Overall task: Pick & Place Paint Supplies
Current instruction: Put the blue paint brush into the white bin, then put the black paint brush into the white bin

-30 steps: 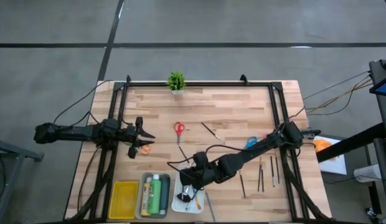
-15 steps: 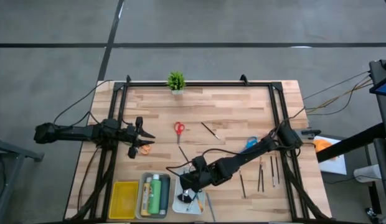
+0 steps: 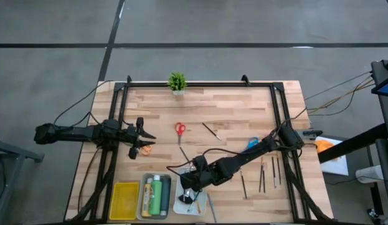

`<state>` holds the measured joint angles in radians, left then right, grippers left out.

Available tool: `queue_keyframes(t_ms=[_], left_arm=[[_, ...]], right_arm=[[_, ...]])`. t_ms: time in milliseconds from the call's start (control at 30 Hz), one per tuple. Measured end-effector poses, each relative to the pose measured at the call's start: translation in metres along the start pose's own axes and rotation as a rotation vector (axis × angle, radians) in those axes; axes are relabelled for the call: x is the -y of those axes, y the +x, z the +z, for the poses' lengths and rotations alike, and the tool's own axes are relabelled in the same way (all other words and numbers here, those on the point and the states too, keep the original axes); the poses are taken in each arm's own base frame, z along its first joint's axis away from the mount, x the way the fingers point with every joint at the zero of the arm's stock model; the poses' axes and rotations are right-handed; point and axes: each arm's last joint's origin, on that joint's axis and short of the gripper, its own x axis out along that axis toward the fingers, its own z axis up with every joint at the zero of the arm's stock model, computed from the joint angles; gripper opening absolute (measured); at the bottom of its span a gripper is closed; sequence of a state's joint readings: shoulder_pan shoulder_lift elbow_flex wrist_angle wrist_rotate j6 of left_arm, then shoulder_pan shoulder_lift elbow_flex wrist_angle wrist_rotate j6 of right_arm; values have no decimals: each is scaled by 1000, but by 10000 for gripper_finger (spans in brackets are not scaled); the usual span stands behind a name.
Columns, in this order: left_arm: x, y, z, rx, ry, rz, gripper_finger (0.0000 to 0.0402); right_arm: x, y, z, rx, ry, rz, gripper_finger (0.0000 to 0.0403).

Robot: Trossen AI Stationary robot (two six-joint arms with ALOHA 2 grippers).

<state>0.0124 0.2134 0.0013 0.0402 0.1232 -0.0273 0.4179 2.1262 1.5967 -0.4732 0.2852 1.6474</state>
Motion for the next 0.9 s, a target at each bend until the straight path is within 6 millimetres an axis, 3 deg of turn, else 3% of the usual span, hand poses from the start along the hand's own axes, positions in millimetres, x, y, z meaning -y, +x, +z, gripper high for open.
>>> queue_keyframes(t_ms=[200,533,733,900], left_arm=[[0,0,0,0,0,0,104],[0,0,0,0,0,0,104],[0,0,0,0,0,0,104],[0,0,0,0,0,0,104]], right_arm=[[-2,-2,0,2,-10,14,105],[-16,-21,11,18,-215,108,109],[-22,-34,33,51,-263,135,109],[-23,-29,61,86,-287,120,109]])
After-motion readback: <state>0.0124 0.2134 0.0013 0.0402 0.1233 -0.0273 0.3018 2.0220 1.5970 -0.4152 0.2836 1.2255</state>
